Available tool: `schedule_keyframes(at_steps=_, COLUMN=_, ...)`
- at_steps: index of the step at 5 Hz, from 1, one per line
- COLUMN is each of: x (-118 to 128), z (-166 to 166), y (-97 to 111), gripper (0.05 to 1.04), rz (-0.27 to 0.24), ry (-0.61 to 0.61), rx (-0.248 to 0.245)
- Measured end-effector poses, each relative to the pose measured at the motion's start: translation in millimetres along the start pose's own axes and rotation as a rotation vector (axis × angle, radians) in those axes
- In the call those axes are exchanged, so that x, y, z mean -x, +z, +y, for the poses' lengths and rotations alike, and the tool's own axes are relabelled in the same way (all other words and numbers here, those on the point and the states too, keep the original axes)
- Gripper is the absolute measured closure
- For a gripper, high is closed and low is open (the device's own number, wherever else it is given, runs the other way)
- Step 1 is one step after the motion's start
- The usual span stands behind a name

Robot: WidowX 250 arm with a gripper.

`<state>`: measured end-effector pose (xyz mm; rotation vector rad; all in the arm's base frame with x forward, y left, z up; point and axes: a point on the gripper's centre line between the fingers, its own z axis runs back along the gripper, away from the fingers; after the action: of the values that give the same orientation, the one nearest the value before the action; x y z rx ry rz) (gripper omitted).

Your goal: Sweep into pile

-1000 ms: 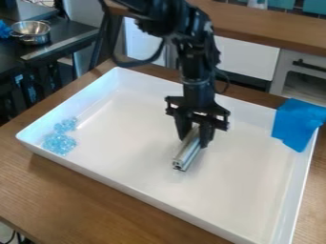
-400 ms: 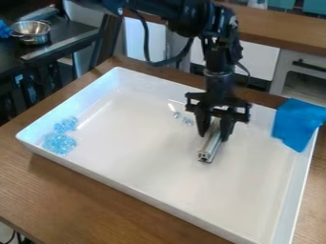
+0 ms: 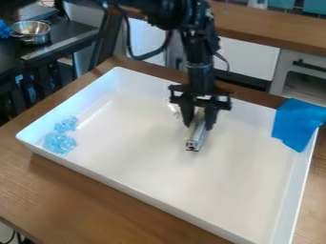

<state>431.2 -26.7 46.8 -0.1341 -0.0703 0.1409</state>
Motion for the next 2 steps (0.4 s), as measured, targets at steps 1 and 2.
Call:
schedule_keyframes(at_steps=1, x=0.7, z=16.9, y=-6.0, gripper=0.581, rz=-0.007, ry=0.067, rx=-0.001)
schedule_keyframes(at_steps=2, x=0.5, z=35.8, y=-6.3, gripper=0.581, rz=-0.021, ry=0.094, rx=-0.009)
